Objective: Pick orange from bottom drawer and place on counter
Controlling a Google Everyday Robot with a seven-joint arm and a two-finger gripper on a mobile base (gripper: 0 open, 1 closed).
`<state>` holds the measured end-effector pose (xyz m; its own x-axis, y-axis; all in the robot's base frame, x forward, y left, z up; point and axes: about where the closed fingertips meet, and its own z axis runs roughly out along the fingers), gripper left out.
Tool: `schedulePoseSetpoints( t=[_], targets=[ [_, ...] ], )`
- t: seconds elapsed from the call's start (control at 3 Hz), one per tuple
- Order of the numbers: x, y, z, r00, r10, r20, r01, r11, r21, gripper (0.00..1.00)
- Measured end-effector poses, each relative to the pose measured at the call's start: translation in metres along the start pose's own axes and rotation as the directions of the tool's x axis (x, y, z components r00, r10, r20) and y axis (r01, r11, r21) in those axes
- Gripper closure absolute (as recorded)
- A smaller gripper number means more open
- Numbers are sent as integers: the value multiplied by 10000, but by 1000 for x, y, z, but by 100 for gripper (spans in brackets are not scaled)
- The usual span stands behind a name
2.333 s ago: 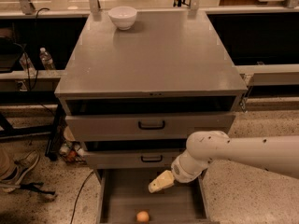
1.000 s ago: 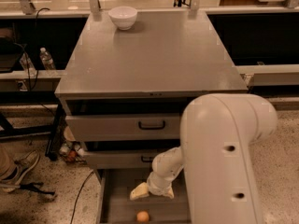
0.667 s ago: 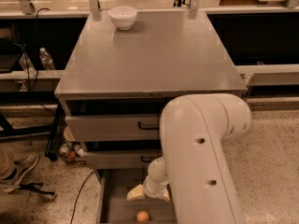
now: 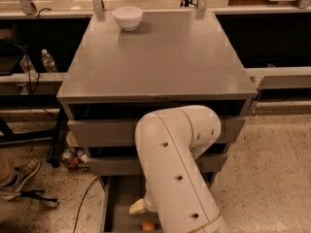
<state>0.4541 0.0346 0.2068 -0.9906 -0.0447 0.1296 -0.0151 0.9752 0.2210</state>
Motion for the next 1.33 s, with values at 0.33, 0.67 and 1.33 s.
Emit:
schedulePoseSetpoints(
  t=[0.33,0.67,1.33],
  targets=[
    [0,0,0,10000,0,-1,0,10000,0,0],
    [2,-1,1,10000,-64,-69,63,9998,-197,0],
    [6,-14,20,9989,-272,-386,212,9885,-1495,0]
  ],
)
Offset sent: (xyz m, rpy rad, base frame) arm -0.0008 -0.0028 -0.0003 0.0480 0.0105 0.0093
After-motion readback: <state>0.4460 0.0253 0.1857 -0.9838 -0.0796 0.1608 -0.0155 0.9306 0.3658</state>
